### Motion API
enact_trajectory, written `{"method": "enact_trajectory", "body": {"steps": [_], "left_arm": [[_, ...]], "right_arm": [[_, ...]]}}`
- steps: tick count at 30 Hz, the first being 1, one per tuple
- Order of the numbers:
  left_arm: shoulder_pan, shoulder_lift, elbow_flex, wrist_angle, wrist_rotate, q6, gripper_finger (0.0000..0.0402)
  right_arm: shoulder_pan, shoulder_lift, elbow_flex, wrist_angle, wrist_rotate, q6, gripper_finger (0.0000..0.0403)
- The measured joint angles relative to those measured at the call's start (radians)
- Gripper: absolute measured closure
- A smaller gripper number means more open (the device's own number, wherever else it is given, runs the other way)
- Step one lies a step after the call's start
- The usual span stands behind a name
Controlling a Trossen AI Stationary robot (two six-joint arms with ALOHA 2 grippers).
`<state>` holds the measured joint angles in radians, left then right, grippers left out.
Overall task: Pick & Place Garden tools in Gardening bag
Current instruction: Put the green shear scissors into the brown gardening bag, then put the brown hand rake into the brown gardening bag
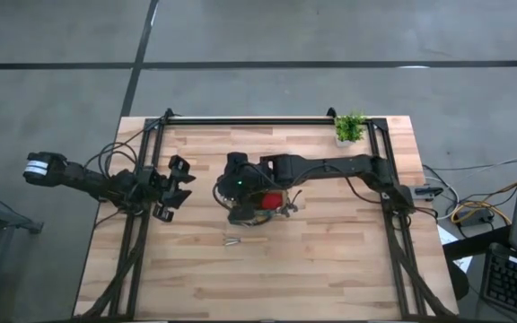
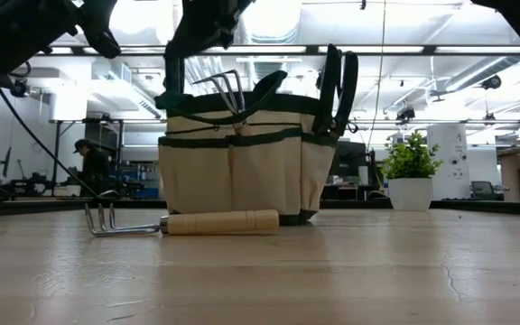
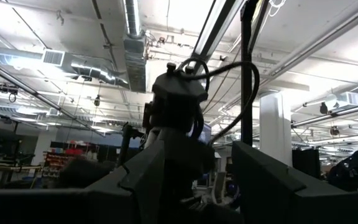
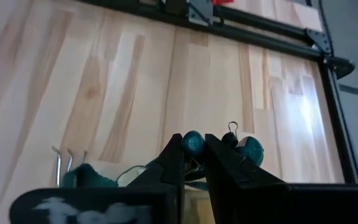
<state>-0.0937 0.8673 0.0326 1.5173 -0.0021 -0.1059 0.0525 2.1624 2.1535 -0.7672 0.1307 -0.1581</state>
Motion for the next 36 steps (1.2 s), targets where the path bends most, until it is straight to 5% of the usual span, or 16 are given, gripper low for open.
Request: {"method": "enact_trajectory", "body": {"steps": [17, 36], "left_arm": [[0.0, 0.0, 0.0, -0.005, 0.0, 0.0, 0.0209], [-0.001, 0.0, 0.001, -0.07, 0.006, 0.018, 0.0209]], "right_arm": [[-0.036, 0.002, -0.094, 0.048, 0.0, 0.001, 0.035], [-0.013, -0.009, 0.029, 0.008, 0.003, 0.001, 0.0211]]}}
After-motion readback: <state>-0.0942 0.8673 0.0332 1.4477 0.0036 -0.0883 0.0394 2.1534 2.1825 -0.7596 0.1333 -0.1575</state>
